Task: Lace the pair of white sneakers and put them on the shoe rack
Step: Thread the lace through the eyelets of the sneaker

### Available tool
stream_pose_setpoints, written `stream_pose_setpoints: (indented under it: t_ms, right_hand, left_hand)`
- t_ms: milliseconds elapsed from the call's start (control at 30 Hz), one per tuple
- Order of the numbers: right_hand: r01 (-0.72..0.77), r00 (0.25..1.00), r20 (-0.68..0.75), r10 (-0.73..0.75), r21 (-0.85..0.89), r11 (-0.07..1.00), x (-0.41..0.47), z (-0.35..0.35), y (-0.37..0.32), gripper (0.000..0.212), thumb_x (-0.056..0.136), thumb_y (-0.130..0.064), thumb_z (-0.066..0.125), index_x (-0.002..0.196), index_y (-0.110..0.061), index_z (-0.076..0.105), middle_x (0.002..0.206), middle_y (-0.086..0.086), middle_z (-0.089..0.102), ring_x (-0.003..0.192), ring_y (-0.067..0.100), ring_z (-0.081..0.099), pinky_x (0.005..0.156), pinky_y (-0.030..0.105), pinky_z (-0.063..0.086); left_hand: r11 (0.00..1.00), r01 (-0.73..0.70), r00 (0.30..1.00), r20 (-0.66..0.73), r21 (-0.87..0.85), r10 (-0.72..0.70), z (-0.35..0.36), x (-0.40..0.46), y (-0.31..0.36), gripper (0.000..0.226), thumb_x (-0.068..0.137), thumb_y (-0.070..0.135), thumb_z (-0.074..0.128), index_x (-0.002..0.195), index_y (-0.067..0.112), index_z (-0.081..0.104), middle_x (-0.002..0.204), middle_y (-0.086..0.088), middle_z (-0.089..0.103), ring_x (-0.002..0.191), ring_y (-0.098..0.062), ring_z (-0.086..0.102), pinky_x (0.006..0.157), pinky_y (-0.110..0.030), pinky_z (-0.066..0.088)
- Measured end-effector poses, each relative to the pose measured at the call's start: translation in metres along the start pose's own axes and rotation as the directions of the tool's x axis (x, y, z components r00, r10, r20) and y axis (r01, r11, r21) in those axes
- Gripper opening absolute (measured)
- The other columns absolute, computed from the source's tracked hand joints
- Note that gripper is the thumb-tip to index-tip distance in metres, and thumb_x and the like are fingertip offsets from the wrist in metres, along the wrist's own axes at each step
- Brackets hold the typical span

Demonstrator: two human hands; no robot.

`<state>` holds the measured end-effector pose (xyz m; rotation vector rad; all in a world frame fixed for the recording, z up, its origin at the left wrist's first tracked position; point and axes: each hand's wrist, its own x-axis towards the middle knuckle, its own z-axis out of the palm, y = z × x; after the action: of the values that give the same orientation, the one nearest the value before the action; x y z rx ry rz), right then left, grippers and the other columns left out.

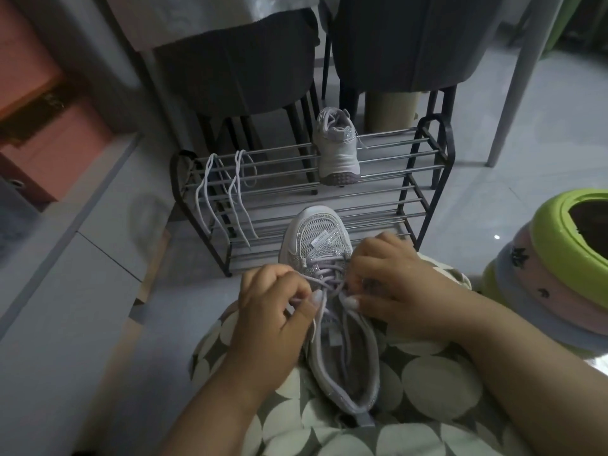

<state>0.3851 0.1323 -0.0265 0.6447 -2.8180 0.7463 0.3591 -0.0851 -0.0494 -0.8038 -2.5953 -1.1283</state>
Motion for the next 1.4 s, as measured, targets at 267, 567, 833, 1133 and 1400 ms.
stream_pose_setpoints:
  t_ms: [267,567,833,1133,1400]
  right_hand:
    - [-0.191,0.796,-0.44,0.416,0.469,0.862,0.007,-0.007,0.004,0.026,0.082,-0.053,0.043,0.072,-0.029,0.043,0.072,-0.008,0.046,0.067,0.009,0.043,0.061,0.024,0.037]
    - [-0.141,0.984,-0.083,0.159,0.195,0.971,-0.001,-0.004,-0.005,0.024,0.081,-0.057,0.052,0.092,-0.037,0.058,0.091,-0.019,0.054,0.091,0.003,0.049,0.077,0.024,0.043]
    - [-0.149,0.984,-0.076,0.16,0.136,0.979,0.005,0.001,-0.005,0.014,0.081,-0.031,0.071,0.076,-0.028,0.058,0.073,-0.024,0.049,0.079,-0.008,0.049,0.066,0.007,0.037]
    - [-0.305,0.873,-0.267,0.408,0.352,0.885,0.004,-0.003,-0.01,0.025,0.084,-0.029,0.066,0.065,-0.031,0.049,0.061,-0.009,0.052,0.06,-0.001,0.047,0.053,0.012,0.036]
    - [-0.281,0.953,-0.021,0.302,0.312,0.908,0.001,-0.004,-0.014,0.032,0.075,-0.059,0.057,0.079,-0.028,0.061,0.072,-0.007,0.06,0.068,0.004,0.055,0.055,0.017,0.044]
  left_hand:
    - [0.919,0.204,0.956,-0.135,-0.337,-0.261,-0.009,0.0,0.005,0.028,0.088,0.054,0.044,0.082,0.029,0.056,0.084,0.014,0.059,0.08,0.0,0.055,0.071,-0.012,0.042]
    - [0.993,0.066,0.997,0.047,-0.093,-0.062,-0.002,0.002,0.005,0.028,0.083,0.049,0.05,0.071,0.024,0.055,0.089,0.015,0.053,0.091,-0.006,0.048,0.076,-0.014,0.037]
    - [1.0,-0.024,0.995,-0.095,0.01,0.025,-0.001,0.0,0.006,0.03,0.085,0.044,0.053,0.07,0.018,0.058,0.08,0.018,0.052,0.082,-0.009,0.05,0.072,-0.016,0.04]
    - [0.803,0.259,0.822,-0.315,-0.537,-0.476,-0.006,0.0,0.017,0.026,0.094,0.046,0.044,0.079,0.027,0.052,0.075,0.006,0.069,0.069,-0.015,0.067,0.065,-0.034,0.054]
    - [0.525,0.321,0.867,0.021,-0.788,-0.498,-0.007,0.004,0.019,0.023,0.093,0.033,0.047,0.083,0.013,0.052,0.063,-0.004,0.06,0.057,-0.018,0.056,0.059,-0.035,0.044]
